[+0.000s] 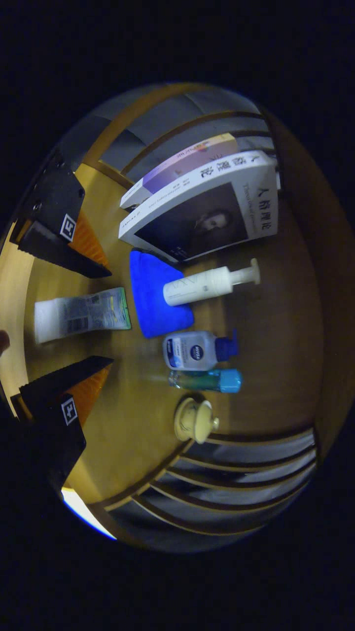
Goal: Pull open the drawer, take out the items inside it, and place them on the countertop above the cabinet.
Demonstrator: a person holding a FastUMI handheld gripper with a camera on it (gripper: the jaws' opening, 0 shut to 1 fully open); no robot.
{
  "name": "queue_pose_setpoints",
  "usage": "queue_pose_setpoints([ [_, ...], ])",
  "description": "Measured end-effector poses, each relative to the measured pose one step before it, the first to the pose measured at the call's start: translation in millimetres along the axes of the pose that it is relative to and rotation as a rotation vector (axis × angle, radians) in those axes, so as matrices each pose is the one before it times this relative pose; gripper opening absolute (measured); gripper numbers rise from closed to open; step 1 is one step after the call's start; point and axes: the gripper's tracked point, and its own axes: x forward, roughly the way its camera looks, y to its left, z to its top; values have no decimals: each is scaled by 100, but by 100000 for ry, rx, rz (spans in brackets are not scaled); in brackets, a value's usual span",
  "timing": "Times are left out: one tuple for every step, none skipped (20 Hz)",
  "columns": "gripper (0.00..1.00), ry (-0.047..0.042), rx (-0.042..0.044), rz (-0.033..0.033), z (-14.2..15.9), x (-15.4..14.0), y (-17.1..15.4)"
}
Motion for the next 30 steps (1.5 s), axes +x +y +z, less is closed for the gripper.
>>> queue_pose_setpoints([
  [98,-3361,-2436,347,-96,-986,256],
  [98,-3835,-1651,404,-39,-1358,327],
  [98,-4707,-343,-270,39,-1525,211],
  [98,-4253,602,34,-5,-1660,197],
  [98,-3773,966,1410,-206,-1522,412],
  [98,-2539,946,1911,-316,-1505,574],
  [98,-1785,420,1876,-538,-1766,504],
  [98,-1426,-712,1695,-550,-1655,459],
  [98,-1944,-567,471,-544,-1773,209],
  [98,-2654,-859,676,-391,-1586,211],
  [98,-2715,-815,-248,-395,-1401,125],
  [98,-2944,-1397,718,-396,-1469,398],
  [98,-2757,-2131,-136,-310,-1503,111],
  [98,-2123,-2002,-832,-498,-1419,-77],
  [98,-2204,-927,-115,-438,-1429,178],
  [98,-1765,-658,-68,-416,-1273,234],
  [98,-698,-574,648,-449,-1580,454],
  [98,-729,-15,499,-360,-1208,427],
  [98,-1267,-136,312,-359,-1162,381],
  [98,-1415,-570,-224,-193,-1065,191],
  [98,-1827,-475,-433,-269,-1047,99],
  [98,-2323,-530,-494,-87,-736,137],
  [98,-1385,-869,-498,-458,-771,175],
  [98,-969,148,-136,-587,-711,247],
  [98,-658,813,254,-560,-684,302],
  [98,115,973,688,-777,-490,295],
  [98,1119,456,1190,-949,-521,365],
  [98,1184,-589,-288,-987,-359,-154],
  [98,862,-1178,-534,-956,-398,-176],
  [98,1015,-1030,-659,-1027,-248,-123],
])
